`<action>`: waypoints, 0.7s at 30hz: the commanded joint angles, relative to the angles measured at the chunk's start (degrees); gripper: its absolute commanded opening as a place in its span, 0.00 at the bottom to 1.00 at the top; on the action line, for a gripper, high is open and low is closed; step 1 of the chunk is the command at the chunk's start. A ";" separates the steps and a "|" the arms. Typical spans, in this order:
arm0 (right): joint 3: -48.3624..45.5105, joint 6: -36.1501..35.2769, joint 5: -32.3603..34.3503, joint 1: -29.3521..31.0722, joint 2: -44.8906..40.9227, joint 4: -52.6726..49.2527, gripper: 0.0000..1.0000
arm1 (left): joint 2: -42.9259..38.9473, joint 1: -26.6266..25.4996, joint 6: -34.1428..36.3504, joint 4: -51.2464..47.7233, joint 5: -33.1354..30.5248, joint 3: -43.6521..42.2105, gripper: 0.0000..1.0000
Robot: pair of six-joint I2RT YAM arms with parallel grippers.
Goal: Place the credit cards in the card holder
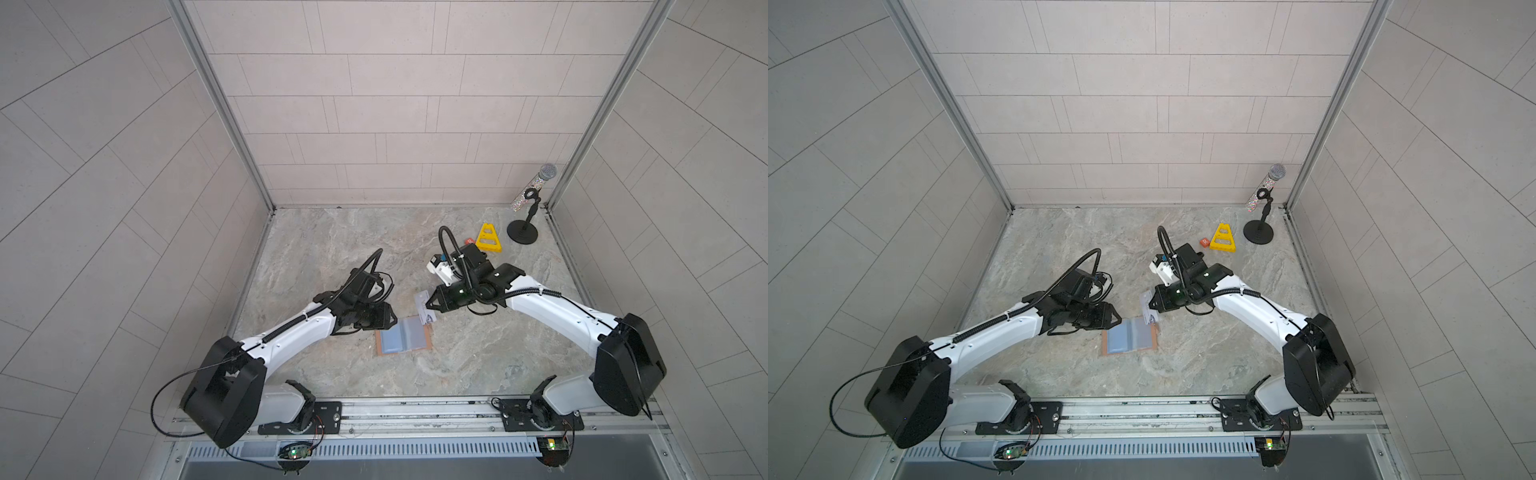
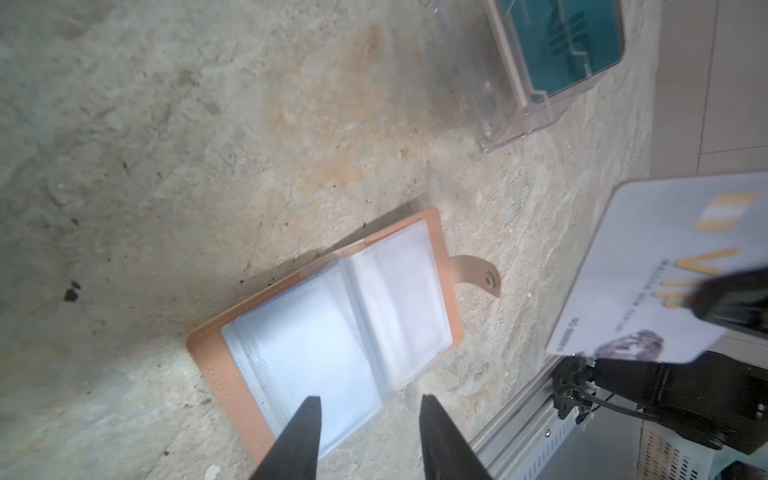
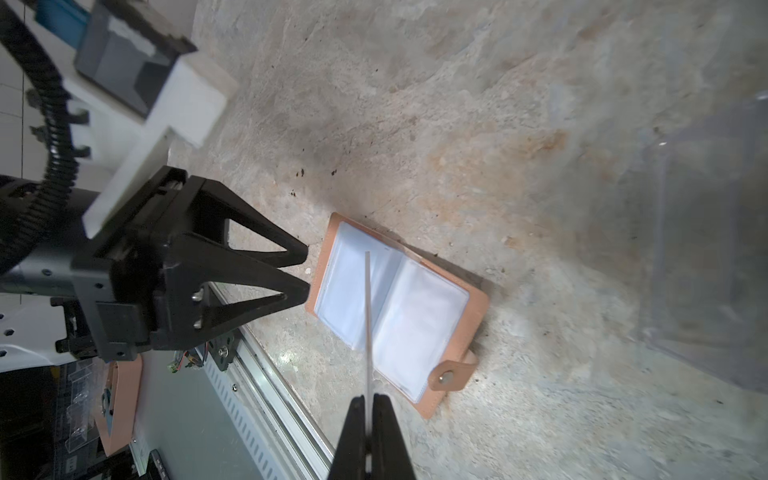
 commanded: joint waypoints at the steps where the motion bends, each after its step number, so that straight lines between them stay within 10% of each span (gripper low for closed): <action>1: -0.94 3.53 1.55 2.68 1.44 4.72 0.00 | -0.51 0.28 -0.90 2.89 -0.08 -2.10 0.42; 21: -6.59 11.00 1.49 6.48 7.79 16.31 0.00 | 5.50 0.27 -1.60 8.68 2.12 -6.43 0.25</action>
